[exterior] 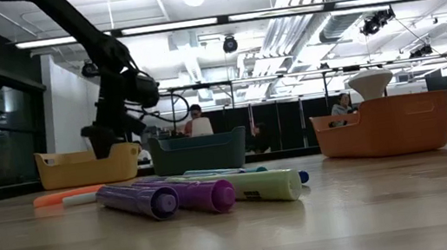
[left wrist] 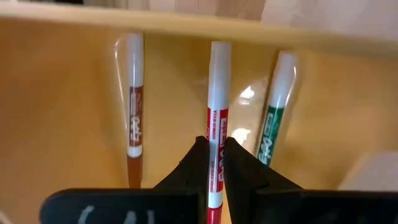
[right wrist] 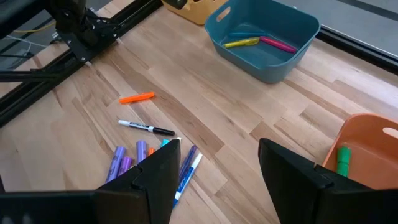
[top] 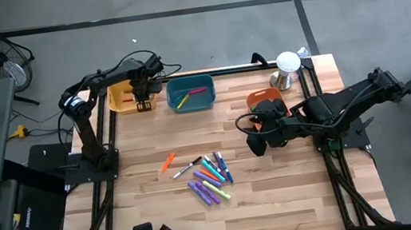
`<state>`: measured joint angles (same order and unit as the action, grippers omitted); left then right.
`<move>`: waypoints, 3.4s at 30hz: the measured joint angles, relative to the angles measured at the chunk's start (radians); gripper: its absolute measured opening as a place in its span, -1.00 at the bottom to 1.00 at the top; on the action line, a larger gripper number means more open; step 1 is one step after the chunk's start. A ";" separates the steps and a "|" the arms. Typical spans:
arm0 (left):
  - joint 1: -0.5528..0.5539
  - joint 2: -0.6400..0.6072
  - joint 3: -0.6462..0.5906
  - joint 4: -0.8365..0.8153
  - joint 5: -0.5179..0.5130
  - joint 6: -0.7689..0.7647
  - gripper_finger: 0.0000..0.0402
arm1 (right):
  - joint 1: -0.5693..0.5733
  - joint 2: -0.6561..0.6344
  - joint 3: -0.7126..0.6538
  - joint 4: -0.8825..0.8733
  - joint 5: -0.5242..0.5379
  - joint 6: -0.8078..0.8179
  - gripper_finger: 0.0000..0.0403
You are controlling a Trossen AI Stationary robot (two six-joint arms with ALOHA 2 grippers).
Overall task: Pick & Place Markers
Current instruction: Put the red marker pen into the yellow bin, then put the left orange pen into the blue bin
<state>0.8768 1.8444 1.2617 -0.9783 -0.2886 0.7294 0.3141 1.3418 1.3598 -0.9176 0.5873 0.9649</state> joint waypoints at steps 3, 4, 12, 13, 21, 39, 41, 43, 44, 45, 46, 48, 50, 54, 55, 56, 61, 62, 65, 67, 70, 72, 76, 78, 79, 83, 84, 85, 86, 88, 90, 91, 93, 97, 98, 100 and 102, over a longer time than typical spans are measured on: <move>0.000 0.008 0.000 0.004 0.000 0.000 -0.88 | 0.000 0.000 0.000 0.000 0.000 0.000 0.03; 0.000 0.008 0.000 0.008 0.000 0.000 -0.85 | 0.000 0.000 0.000 0.000 0.000 0.000 0.03; 0.000 0.008 0.000 -0.003 -0.009 -0.004 -0.70 | 0.000 0.000 0.000 0.000 0.000 0.000 0.03; 0.000 0.008 0.000 -0.002 -0.014 -0.004 -0.70 | 0.000 0.000 0.000 0.000 -0.001 -0.001 0.03; 0.000 0.008 0.000 -0.019 -0.046 -0.060 -0.68 | 0.000 0.000 0.000 -0.007 -0.023 -0.003 0.03; 0.000 -0.127 0.000 -0.114 -0.021 -0.230 -0.68 | 0.000 0.000 0.000 -0.019 -0.022 -0.006 0.03; 0.000 -0.153 0.000 -0.145 0.022 -0.270 -0.68 | 0.000 0.000 0.000 -0.018 -0.022 -0.008 0.03; -0.001 -0.180 0.000 -0.179 0.064 -0.311 -0.68 | 0.000 0.000 0.000 -0.017 -0.022 -0.015 0.03; -0.003 -0.191 0.000 -0.190 0.081 -0.338 -0.68 | 0.000 0.000 0.000 -0.015 -0.022 -0.022 0.03; -0.008 -0.202 0.000 -0.206 0.094 -0.371 -0.68 | 0.000 0.000 0.000 -0.013 -0.022 -0.024 0.03; -0.013 -0.210 0.000 -0.225 0.098 -0.407 -0.68 | 0.000 0.000 0.000 -0.013 -0.022 -0.027 0.03; -0.027 -0.232 0.000 -0.257 0.101 -0.474 -0.68 | 0.000 0.000 0.000 -0.013 -0.022 -0.032 0.03; -0.046 -0.257 0.000 -0.296 0.109 -0.520 -0.68 | 0.000 0.000 0.000 -0.013 -0.022 -0.044 0.03; -0.102 -0.295 0.000 -0.342 0.157 -0.582 -0.68 | 0.000 0.000 0.000 -0.013 -0.024 -0.056 0.03; -0.120 -0.307 0.000 -0.357 0.176 -0.599 -0.68 | 0.000 0.000 0.000 -0.013 -0.026 -0.061 0.03; -0.139 -0.319 0.000 -0.372 0.199 -0.617 -0.68 | 0.000 0.000 0.000 -0.013 -0.030 -0.067 0.03; -0.255 -0.374 0.000 -0.385 0.361 -0.734 -0.68 | 0.000 0.000 0.000 -0.013 -0.045 -0.093 0.03; -0.282 -0.389 0.000 -0.380 0.391 -0.756 -0.68 | 0.000 0.000 0.000 -0.013 -0.046 -0.103 0.03; -0.376 -0.414 0.000 -0.357 0.418 -0.819 -0.68 | 0.001 0.000 0.000 -0.013 -0.057 -0.134 0.03; -0.439 -0.418 0.000 -0.329 0.413 -0.873 -0.68 | 0.001 0.000 0.000 -0.013 -0.074 -0.160 0.03; -0.524 -0.430 0.000 -0.297 0.406 -0.944 -0.68 | 0.001 0.000 0.000 -0.013 -0.099 -0.218 0.03; -0.573 -0.432 0.000 -0.275 0.405 -0.981 -0.68 | 0.001 0.000 0.000 -0.013 -0.120 -0.253 0.02; -0.673 -0.432 0.000 -0.254 0.371 -1.072 -0.68 | 0.001 0.000 0.000 -0.001 -0.174 -0.317 0.02; -0.720 -0.432 -0.010 -0.235 0.337 -1.126 -0.68 | 0.001 0.000 0.000 0.009 -0.197 -0.344 0.02; -0.740 -0.432 -0.023 -0.228 0.328 -1.153 -0.68 | 0.001 0.000 0.000 0.015 -0.210 -0.358 0.02; -0.810 -0.432 -0.100 -0.180 0.308 -1.273 -0.68 | 0.001 0.000 0.000 0.025 -0.238 -0.389 0.02; -0.827 -0.435 -0.125 -0.165 0.302 -1.304 -0.68 | 0.001 0.000 0.000 0.025 -0.238 -0.389 0.02; -0.843 -0.438 -0.150 -0.158 0.296 -1.331 -0.68 | 0.001 0.000 0.000 0.025 -0.238 -0.389 0.02; -0.857 -0.440 -0.178 -0.141 0.293 -1.358 -0.68 | 0.001 0.000 0.000 0.026 -0.238 -0.389 0.01; -0.883 -0.440 -0.232 -0.070 0.293 -1.417 -0.68 | 0.001 0.000 0.000 0.033 -0.238 -0.389 0.02; -0.902 -0.440 -0.284 -0.004 0.296 -1.470 -0.68 | 0.001 0.000 0.000 0.041 -0.238 -0.389 0.02; -0.911 -0.440 -0.306 0.026 0.297 -1.497 -0.68 | 0.001 0.000 0.000 0.046 -0.238 -0.390 0.02; -0.925 -0.440 -0.341 0.062 0.297 -1.551 -0.65 | 0.001 0.000 0.000 0.053 -0.238 -0.390 0.01; -0.945 -0.433 -0.370 0.073 0.271 -1.662 -0.45 | 0.001 0.000 0.000 0.055 -0.236 -0.390 0.01; -0.945 -0.431 -0.372 0.074 0.259 -1.675 -0.37 | 0.001 0.000 0.000 0.056 -0.234 -0.390 0.01; -0.945 -0.431 -0.372 0.072 0.251 -1.681 -0.22 | 0.001 0.000 0.000 0.056 -0.229 -0.389 0.02; -0.944 -0.431 -0.372 0.076 0.255 -1.681 -0.06 | 0.001 0.000 0.000 0.060 -0.226 -0.388 0.02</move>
<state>-0.0671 1.4136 0.8898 -0.9027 -0.0333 -0.9516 0.3149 1.3418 1.3602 -0.8576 0.3611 0.5774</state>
